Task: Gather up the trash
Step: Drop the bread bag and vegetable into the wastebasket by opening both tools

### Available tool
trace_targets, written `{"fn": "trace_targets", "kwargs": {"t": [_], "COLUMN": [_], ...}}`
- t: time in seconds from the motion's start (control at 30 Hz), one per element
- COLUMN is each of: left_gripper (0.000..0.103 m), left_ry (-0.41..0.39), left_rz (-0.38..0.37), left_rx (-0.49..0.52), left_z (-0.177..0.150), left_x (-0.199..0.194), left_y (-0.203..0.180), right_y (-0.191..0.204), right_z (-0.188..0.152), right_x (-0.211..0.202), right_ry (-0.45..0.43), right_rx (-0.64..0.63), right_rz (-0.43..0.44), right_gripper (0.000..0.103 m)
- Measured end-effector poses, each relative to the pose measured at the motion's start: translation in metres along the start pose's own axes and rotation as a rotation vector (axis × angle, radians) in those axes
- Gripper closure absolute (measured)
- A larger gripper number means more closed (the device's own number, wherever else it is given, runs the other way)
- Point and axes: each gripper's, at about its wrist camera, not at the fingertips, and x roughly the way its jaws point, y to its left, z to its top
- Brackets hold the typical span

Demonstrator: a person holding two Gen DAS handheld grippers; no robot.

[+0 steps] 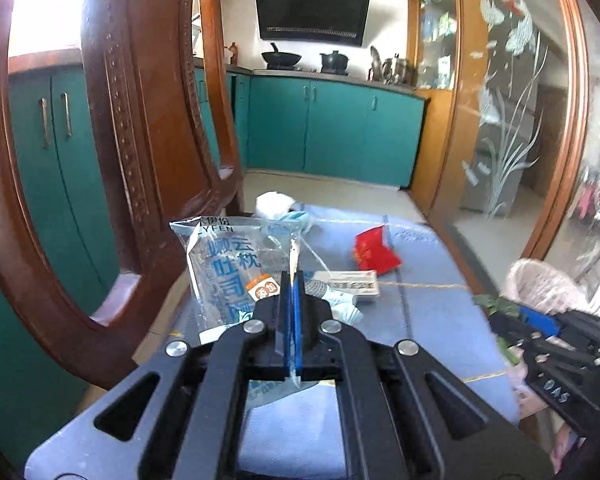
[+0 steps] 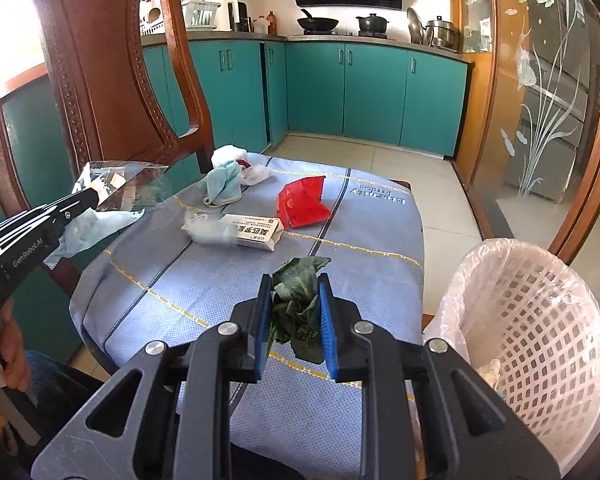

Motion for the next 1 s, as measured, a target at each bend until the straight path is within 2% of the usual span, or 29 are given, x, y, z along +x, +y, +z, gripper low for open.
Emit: {"fn": "trace_targets", "kwargs": {"t": [0.33, 0.5, 0.8, 1.0], "left_gripper": [0.101, 0.101, 0.101, 0.101], "left_ry": [-0.078, -0.112, -0.134, -0.039], "left_rz": [0.045, -0.008, -0.205, -0.464], "left_rx": [0.13, 0.174, 0.246, 0.262], "left_z": [0.007, 0.018, 0.02, 0.009], "left_x": [-0.028, -0.037, -0.047, -0.027], "left_y": [-0.046, -0.078, -0.155, -0.221], "right_y": [-0.014, -0.037, -0.11, -0.156], "right_z": [0.007, 0.013, -0.008, -0.029], "right_x": [-0.019, -0.044, -0.092, -0.12], "right_ry": [-0.046, -0.1, -0.138, -0.149], "right_rx": [0.013, 0.035, 0.118, 0.165], "right_rz": [-0.031, -0.078, -0.228, -0.315], "right_gripper": [0.08, 0.08, 0.08, 0.08]}}
